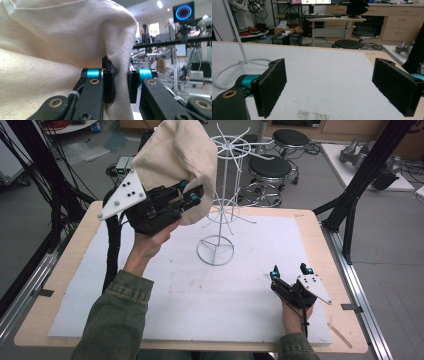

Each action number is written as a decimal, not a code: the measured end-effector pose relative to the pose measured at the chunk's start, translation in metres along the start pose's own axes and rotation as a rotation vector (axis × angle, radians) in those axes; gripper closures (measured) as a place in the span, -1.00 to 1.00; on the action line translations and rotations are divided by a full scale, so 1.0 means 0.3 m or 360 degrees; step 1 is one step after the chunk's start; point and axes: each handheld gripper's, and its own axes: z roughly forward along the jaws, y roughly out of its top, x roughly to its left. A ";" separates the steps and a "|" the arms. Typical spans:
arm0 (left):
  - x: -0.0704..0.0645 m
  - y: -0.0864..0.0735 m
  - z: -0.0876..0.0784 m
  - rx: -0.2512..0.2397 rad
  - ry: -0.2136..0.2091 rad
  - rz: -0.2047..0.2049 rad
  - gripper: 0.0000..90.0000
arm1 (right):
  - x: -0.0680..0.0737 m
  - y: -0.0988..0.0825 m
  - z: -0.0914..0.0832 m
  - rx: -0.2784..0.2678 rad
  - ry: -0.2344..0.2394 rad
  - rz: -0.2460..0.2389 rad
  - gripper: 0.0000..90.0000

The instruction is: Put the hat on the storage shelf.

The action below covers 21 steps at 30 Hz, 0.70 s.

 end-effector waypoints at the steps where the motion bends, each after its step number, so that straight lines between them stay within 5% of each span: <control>1: -0.003 -0.005 0.004 0.0027 -0.0007 0.0010 0.79 | 0.000 0.000 0.000 -0.0001 0.0000 -0.0001 -0.75; 11: -0.025 -0.125 0.036 0.0190 -0.0030 -0.0004 0.80 | -0.001 0.001 -0.003 -0.0014 -0.0006 -0.0002 -0.75; 21: -0.023 -0.184 0.009 0.0208 -0.0008 -0.0059 0.77 | 0.001 0.001 -0.003 -0.0005 -0.0006 0.0012 -0.75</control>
